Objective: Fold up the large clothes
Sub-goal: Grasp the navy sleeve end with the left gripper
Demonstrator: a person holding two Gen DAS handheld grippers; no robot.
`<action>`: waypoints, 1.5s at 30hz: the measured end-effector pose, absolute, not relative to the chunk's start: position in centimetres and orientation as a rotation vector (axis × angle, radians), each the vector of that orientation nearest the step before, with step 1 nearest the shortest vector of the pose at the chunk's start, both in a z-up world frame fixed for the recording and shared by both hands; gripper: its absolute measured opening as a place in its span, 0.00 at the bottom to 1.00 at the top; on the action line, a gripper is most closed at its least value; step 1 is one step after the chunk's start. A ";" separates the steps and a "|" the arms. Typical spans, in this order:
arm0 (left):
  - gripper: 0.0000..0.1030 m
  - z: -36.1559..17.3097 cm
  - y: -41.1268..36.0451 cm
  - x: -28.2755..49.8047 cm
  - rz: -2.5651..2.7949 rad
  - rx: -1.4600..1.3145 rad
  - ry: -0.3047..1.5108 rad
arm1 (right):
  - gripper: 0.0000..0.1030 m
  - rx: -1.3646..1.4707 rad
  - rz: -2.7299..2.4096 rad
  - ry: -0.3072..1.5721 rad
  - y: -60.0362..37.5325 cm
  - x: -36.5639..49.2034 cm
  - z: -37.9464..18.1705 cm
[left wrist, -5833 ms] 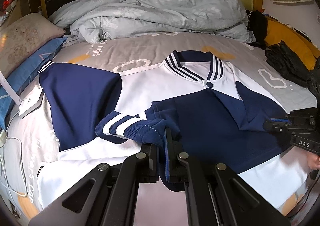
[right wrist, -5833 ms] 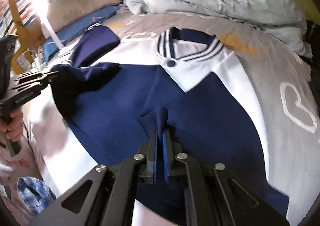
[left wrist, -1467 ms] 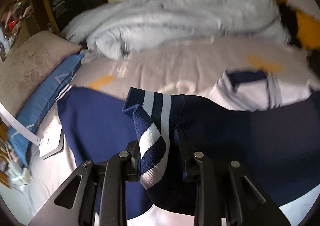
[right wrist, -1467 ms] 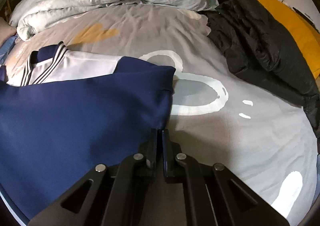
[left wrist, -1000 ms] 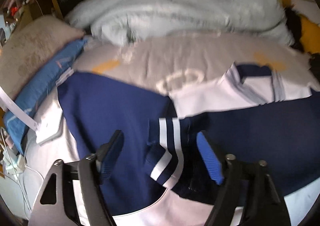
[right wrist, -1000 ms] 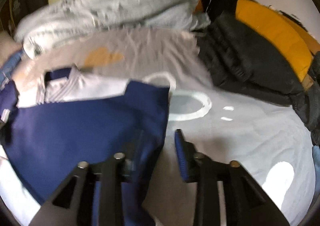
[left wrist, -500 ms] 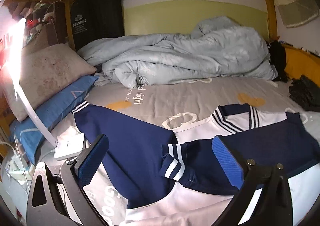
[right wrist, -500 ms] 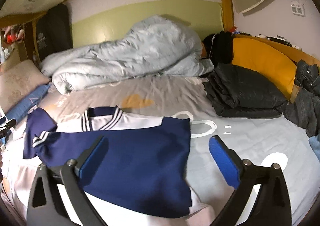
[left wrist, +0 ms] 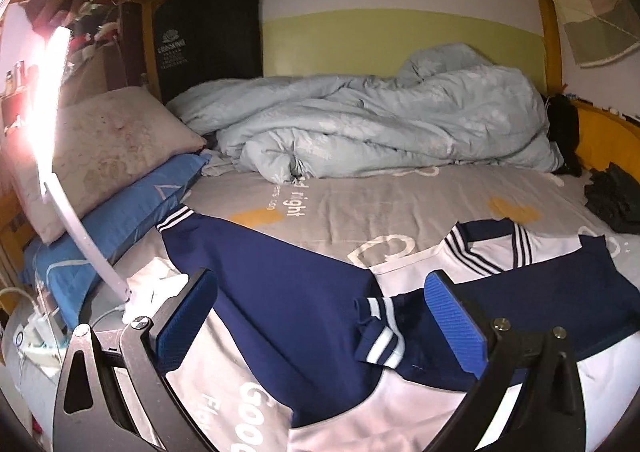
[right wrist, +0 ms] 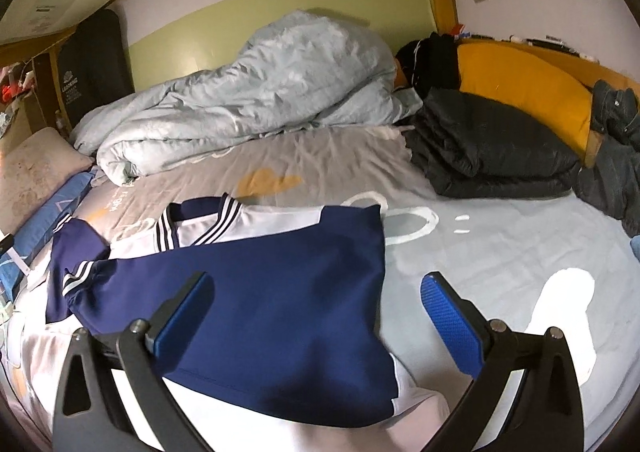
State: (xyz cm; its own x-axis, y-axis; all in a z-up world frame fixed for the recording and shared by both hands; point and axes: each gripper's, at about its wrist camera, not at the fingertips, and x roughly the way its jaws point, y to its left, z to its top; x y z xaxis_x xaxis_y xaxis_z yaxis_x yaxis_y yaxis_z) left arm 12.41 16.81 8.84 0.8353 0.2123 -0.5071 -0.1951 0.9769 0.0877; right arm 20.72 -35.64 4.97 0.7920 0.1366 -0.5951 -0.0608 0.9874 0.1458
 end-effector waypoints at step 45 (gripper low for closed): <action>0.04 4.7 17.2 8.7 0.583 0.019 0.576 | 1.00 0.116 0.172 0.760 -34.7 21.1 3.3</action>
State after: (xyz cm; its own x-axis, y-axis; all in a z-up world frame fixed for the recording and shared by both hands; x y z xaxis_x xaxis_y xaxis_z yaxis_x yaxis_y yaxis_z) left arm 8.66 17.20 4.71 0.6825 0.5251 -0.5084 -0.5145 0.8392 0.1760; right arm 21.06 -34.73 3.29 0.7117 0.1969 -0.6743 -0.1132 0.9795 0.1665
